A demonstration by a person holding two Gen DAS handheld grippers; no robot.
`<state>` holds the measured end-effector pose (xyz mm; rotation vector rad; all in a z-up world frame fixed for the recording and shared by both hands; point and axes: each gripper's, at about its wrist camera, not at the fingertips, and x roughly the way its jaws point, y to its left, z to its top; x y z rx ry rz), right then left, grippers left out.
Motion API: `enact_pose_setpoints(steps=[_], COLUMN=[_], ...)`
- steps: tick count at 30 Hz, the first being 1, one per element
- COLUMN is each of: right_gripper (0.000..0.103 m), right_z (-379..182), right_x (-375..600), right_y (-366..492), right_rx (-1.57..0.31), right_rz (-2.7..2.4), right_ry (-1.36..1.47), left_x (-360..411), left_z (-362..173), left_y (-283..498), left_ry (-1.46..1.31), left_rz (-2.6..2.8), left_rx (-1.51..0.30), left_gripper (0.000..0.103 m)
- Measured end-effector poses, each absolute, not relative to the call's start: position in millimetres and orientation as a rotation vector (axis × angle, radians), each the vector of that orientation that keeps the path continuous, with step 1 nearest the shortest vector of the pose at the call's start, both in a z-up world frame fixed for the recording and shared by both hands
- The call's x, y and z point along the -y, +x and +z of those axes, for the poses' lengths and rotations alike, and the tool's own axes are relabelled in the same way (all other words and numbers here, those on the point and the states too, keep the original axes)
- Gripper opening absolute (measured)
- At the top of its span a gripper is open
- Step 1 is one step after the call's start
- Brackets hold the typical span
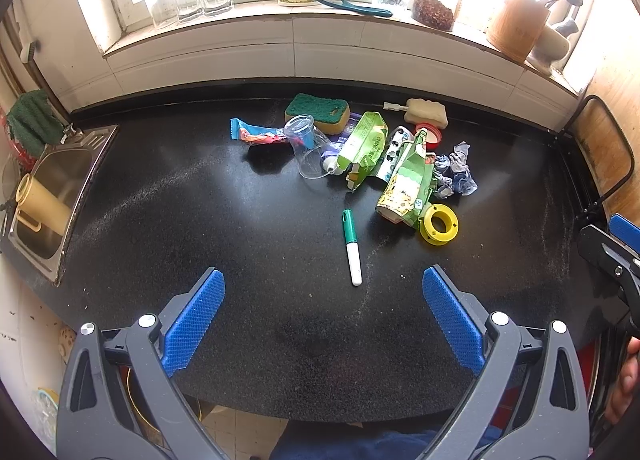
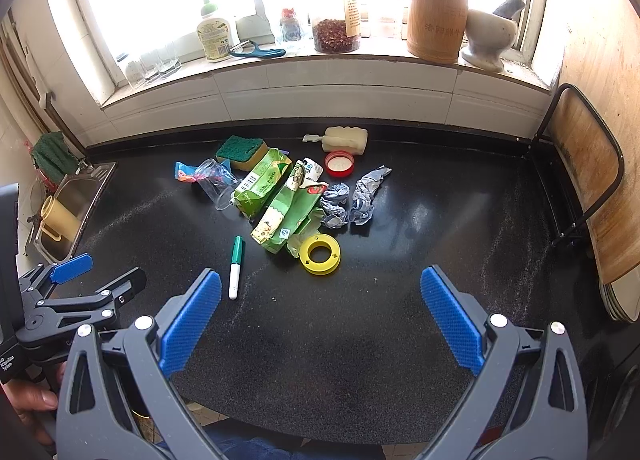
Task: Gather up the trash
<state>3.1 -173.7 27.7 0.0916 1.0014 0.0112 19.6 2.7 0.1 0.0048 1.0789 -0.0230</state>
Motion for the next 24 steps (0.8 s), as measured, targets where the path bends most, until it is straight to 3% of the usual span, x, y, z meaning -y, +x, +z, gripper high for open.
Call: enact_pose_setpoints(steps=[24], right_gripper=[0.097], right_z=[6.1], right_x=[178.3], right_y=[18.0], right_rx=[-1.019], right_rz=[0.058], right_ry=[0.09], left_x=[3.2], left_z=[-25.7], left_y=[30.1], left_ry=[0.008], left_rz=[-0.028], left_rx=[-1.117], left_gripper=[0.096])
